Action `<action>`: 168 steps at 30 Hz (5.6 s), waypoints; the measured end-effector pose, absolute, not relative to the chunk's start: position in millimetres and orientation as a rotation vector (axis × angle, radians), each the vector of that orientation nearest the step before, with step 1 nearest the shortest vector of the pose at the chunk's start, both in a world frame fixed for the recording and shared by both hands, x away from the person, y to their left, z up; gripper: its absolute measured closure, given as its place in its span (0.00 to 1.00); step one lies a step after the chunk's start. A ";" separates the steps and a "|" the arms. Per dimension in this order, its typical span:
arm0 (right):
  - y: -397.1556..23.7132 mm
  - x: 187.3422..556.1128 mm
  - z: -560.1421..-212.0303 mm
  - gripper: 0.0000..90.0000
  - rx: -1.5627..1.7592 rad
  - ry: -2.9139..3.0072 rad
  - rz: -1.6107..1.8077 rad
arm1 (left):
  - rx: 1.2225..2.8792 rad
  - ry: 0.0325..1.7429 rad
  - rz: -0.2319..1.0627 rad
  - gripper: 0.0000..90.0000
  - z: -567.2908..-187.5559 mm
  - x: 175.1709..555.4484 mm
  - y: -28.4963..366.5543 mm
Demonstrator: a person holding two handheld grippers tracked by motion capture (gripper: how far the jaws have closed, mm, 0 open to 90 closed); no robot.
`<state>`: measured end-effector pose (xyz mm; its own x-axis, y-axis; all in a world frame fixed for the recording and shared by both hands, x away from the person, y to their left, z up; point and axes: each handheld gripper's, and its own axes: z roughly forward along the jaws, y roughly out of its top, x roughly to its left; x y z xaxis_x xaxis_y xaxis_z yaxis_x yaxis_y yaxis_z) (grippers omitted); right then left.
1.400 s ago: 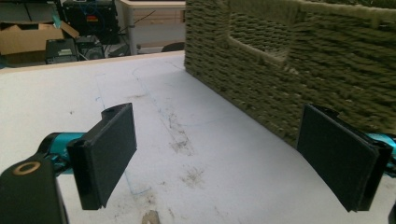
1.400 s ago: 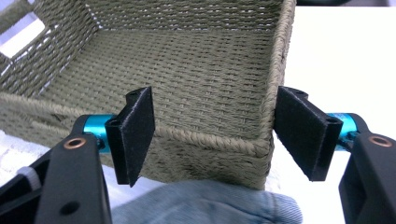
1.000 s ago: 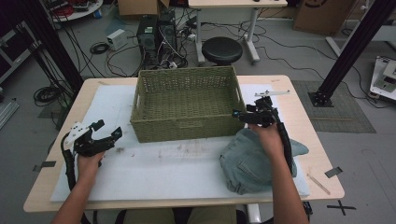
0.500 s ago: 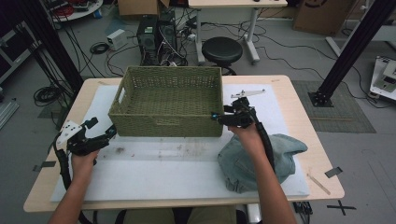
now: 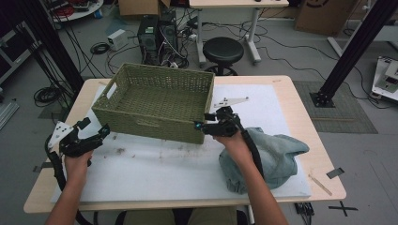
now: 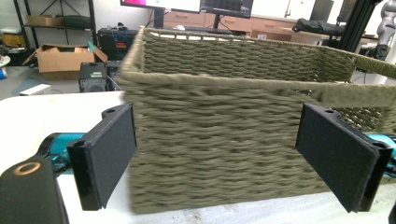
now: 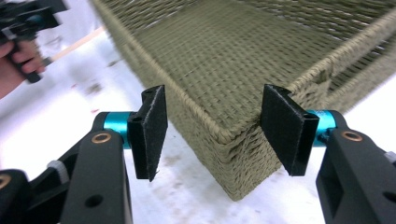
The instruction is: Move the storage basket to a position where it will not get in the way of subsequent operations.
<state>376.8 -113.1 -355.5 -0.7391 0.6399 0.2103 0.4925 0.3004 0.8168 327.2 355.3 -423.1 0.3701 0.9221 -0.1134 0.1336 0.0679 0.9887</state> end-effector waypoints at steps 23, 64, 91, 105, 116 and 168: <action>-69.3 364.9 -360.3 0.44 0.865 2.492 1.558 | 1.453 0.949 0.738 0.14 -417.4 327.5 325.3; -105.4 549.3 -351.2 0.31 1.138 2.217 1.273 | 1.552 0.870 0.640 0.14 -424.7 338.7 264.4; -111.7 516.5 -352.4 0.55 0.959 2.492 1.215 | 1.539 0.859 0.494 0.10 -422.1 345.5 295.8; -142.7 463.9 -354.6 0.54 0.992 2.518 1.350 | 1.498 0.808 0.367 0.10 -422.0 357.2 311.0; -146.7 431.0 -353.5 0.54 0.931 2.545 1.395 | 1.502 0.848 0.411 0.12 -410.8 345.8 323.6; -87.0 334.8 -364.9 0.51 0.552 2.620 1.546 | 1.634 1.099 0.556 0.24 -382.4 309.9 345.9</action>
<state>334.8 -87.0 -364.9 -0.9351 0.3271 0.1361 0.2774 0.4368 0.8557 309.9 345.9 -382.4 0.4719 0.8668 -0.1613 0.3837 -0.0371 0.9227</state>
